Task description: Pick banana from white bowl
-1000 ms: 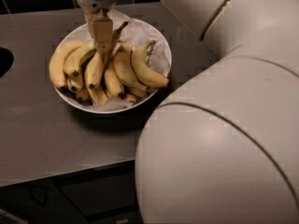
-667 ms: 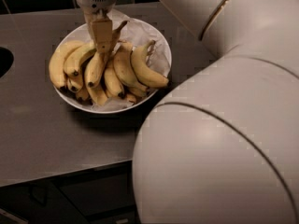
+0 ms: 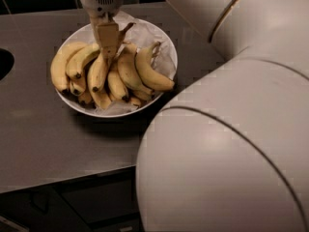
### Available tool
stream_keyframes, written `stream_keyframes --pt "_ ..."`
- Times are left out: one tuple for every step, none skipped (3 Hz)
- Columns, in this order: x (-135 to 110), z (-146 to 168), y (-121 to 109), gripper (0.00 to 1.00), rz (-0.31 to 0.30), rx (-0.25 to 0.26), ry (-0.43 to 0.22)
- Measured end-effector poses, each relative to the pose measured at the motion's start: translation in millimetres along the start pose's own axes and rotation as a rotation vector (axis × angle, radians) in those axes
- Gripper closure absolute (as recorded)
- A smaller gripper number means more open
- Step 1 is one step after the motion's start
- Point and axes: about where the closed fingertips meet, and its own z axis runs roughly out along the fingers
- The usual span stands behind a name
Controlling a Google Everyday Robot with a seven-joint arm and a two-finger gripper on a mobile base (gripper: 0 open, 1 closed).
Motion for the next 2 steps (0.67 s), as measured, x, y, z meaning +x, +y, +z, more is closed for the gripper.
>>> stream_keyframes --pt "5.4 4.5 7.7 0.57 0.016 -0.022 -0.004" --pt "9.3 8.7 13.4 0.73 0.024 -0.041 -0.007"
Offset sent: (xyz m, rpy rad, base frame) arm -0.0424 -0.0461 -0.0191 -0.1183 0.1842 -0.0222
